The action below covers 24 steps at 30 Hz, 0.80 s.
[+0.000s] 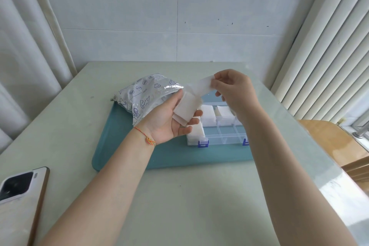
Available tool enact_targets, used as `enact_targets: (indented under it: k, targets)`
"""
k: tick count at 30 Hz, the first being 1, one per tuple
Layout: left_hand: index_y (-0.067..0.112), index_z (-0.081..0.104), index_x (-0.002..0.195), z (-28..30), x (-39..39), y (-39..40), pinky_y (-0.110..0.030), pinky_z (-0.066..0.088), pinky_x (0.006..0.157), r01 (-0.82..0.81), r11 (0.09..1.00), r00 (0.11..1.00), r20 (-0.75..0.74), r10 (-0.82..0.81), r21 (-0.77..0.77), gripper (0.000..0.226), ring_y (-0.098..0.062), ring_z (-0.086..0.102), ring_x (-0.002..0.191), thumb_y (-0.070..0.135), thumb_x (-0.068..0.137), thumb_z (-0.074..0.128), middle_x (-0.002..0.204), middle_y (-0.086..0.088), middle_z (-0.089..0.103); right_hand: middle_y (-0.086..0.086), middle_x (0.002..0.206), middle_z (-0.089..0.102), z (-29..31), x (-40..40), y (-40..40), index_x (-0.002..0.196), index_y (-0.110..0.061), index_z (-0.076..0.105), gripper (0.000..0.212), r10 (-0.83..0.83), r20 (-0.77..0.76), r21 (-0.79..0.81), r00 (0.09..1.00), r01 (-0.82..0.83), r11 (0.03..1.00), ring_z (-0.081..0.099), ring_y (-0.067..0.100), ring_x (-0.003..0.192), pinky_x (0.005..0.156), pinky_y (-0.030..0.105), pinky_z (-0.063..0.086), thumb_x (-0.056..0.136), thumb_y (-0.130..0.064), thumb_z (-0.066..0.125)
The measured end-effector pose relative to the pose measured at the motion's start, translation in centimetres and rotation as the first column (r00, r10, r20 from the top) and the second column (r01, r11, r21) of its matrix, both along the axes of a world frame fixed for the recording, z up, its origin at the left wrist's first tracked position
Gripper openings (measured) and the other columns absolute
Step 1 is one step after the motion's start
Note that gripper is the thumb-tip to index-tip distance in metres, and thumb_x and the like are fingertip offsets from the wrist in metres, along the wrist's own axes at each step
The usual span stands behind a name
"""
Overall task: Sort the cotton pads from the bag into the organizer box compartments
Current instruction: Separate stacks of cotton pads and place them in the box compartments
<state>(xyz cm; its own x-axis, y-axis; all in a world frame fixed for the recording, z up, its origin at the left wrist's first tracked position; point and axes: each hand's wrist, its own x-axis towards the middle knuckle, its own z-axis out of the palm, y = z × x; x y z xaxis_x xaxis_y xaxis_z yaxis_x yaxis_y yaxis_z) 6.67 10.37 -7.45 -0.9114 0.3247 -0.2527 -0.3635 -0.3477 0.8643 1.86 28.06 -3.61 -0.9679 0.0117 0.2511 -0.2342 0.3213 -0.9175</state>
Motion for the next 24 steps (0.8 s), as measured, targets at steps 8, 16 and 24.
enact_targets:
  k: [8, 16, 24]
  targets:
    - [0.014, 0.064, 0.108, 0.0, -0.1, -0.2, -0.021, 0.05, 0.047, -0.053, 0.999, 0.998, 0.037, 0.053, 0.012, 0.043, -0.017, 0.067, 0.064, 0.045, 0.103, 0.036, 0.086, -0.009, 0.071, -0.01, 0.068, 0.067, 0.9, 1.3, 0.0, 0.083, -0.019, 0.068, 0.013, 0.316, 0.06, 0.082, 0.947, -0.32, 0.944, 0.056, 0.003, 0.057, 0.058, 0.015, 0.044, 0.086, -0.007, 0.071]
    - [0.016, 0.065, 0.106, 0.3, 0.1, -0.1, -0.022, 0.049, 0.046, -0.046, 0.999, 0.999, 0.03, 0.045, 0.026, 0.041, -0.018, 0.066, 0.065, 0.043, 0.104, 0.033, 0.086, -0.01, 0.072, -0.006, 0.078, 0.068, 0.0, 1.2, -1.6, 0.082, -0.023, 0.067, 0.011, 0.249, -0.021, 0.427, 0.968, -0.217, 0.878, 0.058, 0.004, 0.068, 0.059, 0.005, 0.041, 0.083, -0.015, 0.074]
    - [0.016, 0.064, 0.112, 0.0, 0.0, 0.1, -0.018, 0.039, 0.039, -0.031, 0.999, 0.999, 0.004, 0.031, 0.004, 0.034, -0.017, 0.06, 0.061, 0.036, 0.104, 0.039, 0.082, -0.009, 0.068, -0.005, 0.068, 0.049, -0.5, 0.9, -1.4, 0.095, -0.019, 0.063, 0.017, 0.214, -0.041, 0.454, 0.976, -0.172, 0.874, 0.042, 0.008, 0.056, 0.048, 0.012, 0.032, 0.084, -0.027, 0.074]
